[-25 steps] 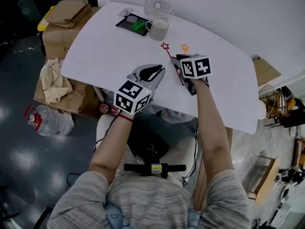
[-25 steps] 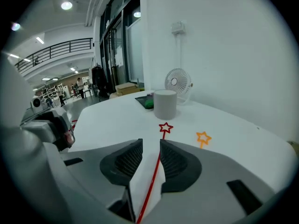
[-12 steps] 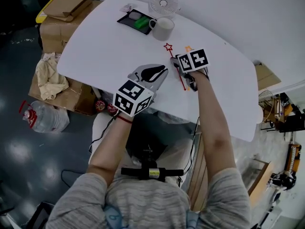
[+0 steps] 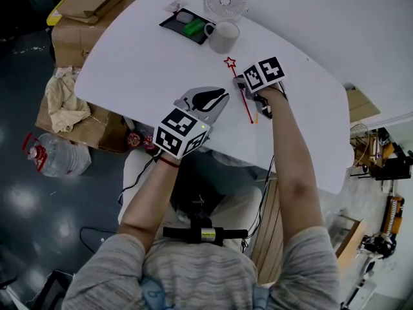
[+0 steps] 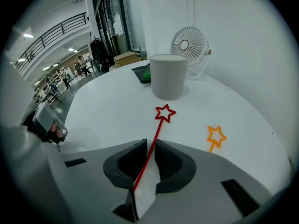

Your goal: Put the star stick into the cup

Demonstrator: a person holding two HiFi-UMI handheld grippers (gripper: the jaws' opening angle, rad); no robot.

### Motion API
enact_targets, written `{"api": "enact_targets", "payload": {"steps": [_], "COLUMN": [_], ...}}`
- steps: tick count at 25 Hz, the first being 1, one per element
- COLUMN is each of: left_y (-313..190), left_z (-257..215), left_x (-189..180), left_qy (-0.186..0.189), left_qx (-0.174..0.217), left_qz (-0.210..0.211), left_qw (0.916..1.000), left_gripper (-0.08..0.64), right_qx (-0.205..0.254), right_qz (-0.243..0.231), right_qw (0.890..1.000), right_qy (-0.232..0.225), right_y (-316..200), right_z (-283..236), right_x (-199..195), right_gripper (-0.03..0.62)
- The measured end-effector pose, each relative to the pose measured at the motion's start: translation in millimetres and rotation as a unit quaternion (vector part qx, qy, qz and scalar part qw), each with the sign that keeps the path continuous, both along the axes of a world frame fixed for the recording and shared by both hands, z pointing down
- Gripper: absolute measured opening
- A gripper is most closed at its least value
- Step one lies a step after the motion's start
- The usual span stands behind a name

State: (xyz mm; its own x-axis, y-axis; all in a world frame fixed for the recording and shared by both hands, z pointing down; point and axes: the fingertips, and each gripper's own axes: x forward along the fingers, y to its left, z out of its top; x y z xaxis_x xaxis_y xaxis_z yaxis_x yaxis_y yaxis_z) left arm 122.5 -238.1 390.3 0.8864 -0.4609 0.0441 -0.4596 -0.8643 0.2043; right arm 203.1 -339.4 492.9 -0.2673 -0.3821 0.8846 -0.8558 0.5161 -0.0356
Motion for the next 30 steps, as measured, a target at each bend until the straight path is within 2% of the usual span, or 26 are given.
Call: {"api": "enact_targets", "payload": {"steps": [3, 10, 14, 18, 21, 25, 30], "left_y": [-1.2, -7.0, -8.8, -12.4, -13.8, -15.1, -14.1], "left_z": [0.4, 0.1, -0.1, 2.0, 3.3, 4.0, 5.0], "left_x": [-0.3, -1.1, -1.9, -4.8, -5.5, -5.6, -6.2], "left_qy": [0.004, 0.009, 0.009, 0.009, 0.008, 0.007, 0.005], "left_qx": [-0.003, -0.008, -0.008, -0.013, -0.016, -0.017, -0.017], "left_qz": [-0.001, -0.003, -0.004, -0.009, -0.009, -0.008, -0.005], "left_qw": [1.0, 0.9999, 0.9999, 0.9998, 0.9998, 0.9998, 0.9998], "left_gripper": [0.054, 0.054, 0.054, 0.054, 0.054, 0.054, 0.054], "right_qx": [-0.006, 0.006, 0.025, 0.064, 0.113, 0.204, 0.304], "right_qz": [0.001, 0.004, 0.008, 0.009, 0.018, 0.033, 0.057], "right_qw": [1.0, 1.0, 0.999, 0.994, 0.98, 0.943, 0.903], "right_qy": [0.011, 0.006, -0.029, -0.091, -0.163, -0.262, -0.299], "right_y": [-1.3, -2.3, -2.7, -9.0, -22.0, -48.9, -85.9], "right_z": [0.1, 0.1, -8.8, -39.4, -81.1, -151.6, -207.5], "right_x": [2.5, 3.5, -2.2, -17.2, -27.7, -36.5, -34.4], "right_gripper": [0.028, 0.021, 0.02, 0.02, 0.02, 0.02, 0.02]}}
